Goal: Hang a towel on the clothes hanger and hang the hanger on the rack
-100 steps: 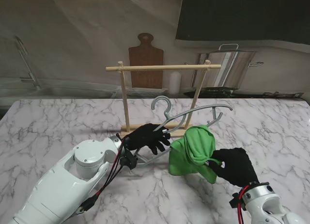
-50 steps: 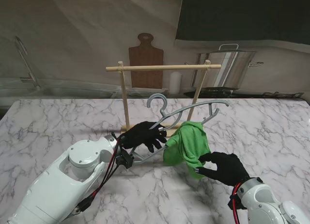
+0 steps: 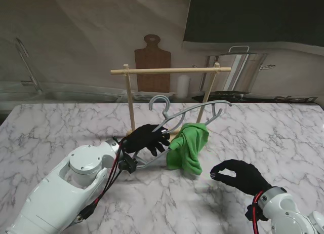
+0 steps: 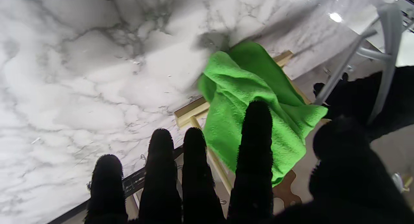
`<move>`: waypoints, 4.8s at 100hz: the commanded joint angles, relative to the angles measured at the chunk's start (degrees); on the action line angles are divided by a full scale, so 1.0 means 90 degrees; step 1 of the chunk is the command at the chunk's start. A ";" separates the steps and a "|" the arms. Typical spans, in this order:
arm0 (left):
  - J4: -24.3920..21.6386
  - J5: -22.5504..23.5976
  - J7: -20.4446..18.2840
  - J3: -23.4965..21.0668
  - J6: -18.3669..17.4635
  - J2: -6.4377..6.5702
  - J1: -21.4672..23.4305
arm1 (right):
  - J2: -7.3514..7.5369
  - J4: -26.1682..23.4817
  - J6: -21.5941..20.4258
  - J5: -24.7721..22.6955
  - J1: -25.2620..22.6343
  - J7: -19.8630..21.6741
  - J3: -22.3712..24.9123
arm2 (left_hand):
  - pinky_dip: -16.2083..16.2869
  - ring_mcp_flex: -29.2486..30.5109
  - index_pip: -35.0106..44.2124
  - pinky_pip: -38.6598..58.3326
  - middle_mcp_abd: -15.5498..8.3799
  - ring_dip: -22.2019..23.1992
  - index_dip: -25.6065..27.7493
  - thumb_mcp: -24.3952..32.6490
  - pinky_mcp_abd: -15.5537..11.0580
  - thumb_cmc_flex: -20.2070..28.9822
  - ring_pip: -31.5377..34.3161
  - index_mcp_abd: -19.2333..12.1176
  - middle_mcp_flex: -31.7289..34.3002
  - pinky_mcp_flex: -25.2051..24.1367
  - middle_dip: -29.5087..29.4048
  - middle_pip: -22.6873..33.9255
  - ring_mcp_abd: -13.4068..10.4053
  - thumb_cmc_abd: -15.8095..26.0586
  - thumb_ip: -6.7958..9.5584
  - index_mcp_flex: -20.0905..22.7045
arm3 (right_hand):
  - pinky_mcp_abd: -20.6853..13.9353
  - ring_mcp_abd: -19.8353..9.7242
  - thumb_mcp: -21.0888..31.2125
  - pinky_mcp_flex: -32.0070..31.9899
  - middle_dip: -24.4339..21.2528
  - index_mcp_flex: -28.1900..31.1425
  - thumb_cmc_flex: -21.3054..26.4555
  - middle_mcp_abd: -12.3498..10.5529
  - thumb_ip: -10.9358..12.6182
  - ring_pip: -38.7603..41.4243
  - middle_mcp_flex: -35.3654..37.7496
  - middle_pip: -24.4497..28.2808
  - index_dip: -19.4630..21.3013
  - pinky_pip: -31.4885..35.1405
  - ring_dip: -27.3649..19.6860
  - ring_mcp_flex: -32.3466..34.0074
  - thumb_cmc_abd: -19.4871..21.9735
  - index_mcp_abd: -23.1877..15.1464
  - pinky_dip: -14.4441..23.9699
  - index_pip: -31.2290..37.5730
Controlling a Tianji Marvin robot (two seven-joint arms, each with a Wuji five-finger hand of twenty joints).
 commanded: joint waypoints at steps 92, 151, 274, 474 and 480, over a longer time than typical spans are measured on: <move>-0.0539 0.1903 -0.1678 0.0021 -0.0714 0.0705 0.0059 | -0.0339 0.0520 -0.2456 -0.0720 0.0602 -0.2519 0.0109 | 0.0000 0.0195 -0.0010 -0.1407 -0.0150 0.0102 0.0095 0.0187 -0.0095 0.0484 0.0117 -0.0326 0.0297 0.0153 0.0079 0.0095 0.0173 0.0413 0.0055 0.0205 | -0.0161 -0.0269 0.2068 0.1197 0.0578 0.0601 -0.0331 -0.0226 0.0062 0.0799 0.1732 0.0782 0.0277 0.1360 0.0341 0.1507 -0.1309 0.1152 0.0974 0.0154; -0.0722 0.2537 -0.1555 0.0402 -0.1069 0.0752 -0.0128 | -0.0098 0.1302 -0.1537 -0.1652 0.2037 -0.1919 -0.1327 | -0.0016 0.0230 0.0024 -0.1382 -0.0218 0.0111 0.0083 0.0183 -0.0138 0.0446 0.0133 -0.0359 0.0326 0.0195 0.0091 0.0100 0.0118 0.0403 0.0052 0.0228 | -0.0320 -0.0509 0.2628 0.1199 0.2293 -0.0096 -0.0155 -0.0468 -0.0018 0.2205 0.0777 0.2795 0.1388 0.1687 0.1012 0.1274 -0.2342 0.1026 0.1256 0.1208; -0.0341 0.2797 -0.1146 0.0714 -0.0971 0.0643 -0.0388 | -0.0130 0.1774 -0.1536 -0.1244 0.2410 -0.2042 -0.2237 | 0.0068 0.0032 -0.0813 -0.1338 -0.0351 0.0293 -0.1543 0.0158 -0.0293 0.0297 0.0185 -0.0664 0.0092 -0.0021 0.0304 0.0128 0.0040 0.0254 0.0010 0.0379 | -0.0325 0.0062 0.3633 0.2854 0.3625 0.1507 0.0692 0.0194 -0.0721 0.7013 0.3841 0.4903 0.1930 0.3435 0.2519 0.3842 -0.1109 0.0961 0.1837 0.4015; -0.1259 0.4723 0.0874 -0.1762 -0.1808 0.0421 0.1708 | -0.0547 0.1821 -0.1273 -0.1872 0.2056 -0.5050 -0.1041 | 0.0871 -0.0617 -0.2409 -0.2800 -0.0608 0.0431 -0.4168 0.0123 0.0051 -0.1673 -0.0386 -0.0206 -0.0566 -0.1375 0.0137 0.0056 -0.0295 -0.0126 0.0022 0.1325 | -0.0208 -0.0325 0.3916 0.4149 0.3187 0.1846 0.0730 0.0666 -0.0715 0.8006 0.4674 0.5180 0.1833 0.4530 0.2904 0.4989 -0.1806 0.1468 0.2063 0.3911; -0.1240 0.4895 0.0861 -0.1850 -0.1774 0.0434 0.1751 | -0.0565 0.1817 -0.1210 -0.1864 0.2088 -0.5140 -0.1047 | 0.0867 -0.0587 -0.2389 -0.2739 -0.0616 0.0443 -0.4145 0.0126 0.0068 -0.1669 -0.0369 -0.0216 -0.0521 -0.1356 0.0157 0.0068 -0.0294 -0.0123 0.0023 0.1365 | -0.0211 -0.0326 0.3917 0.4151 0.3187 0.1848 0.0729 0.0670 -0.0711 0.8016 0.4676 0.5184 0.1831 0.4537 0.2907 0.4990 -0.1809 0.1471 0.2062 0.3912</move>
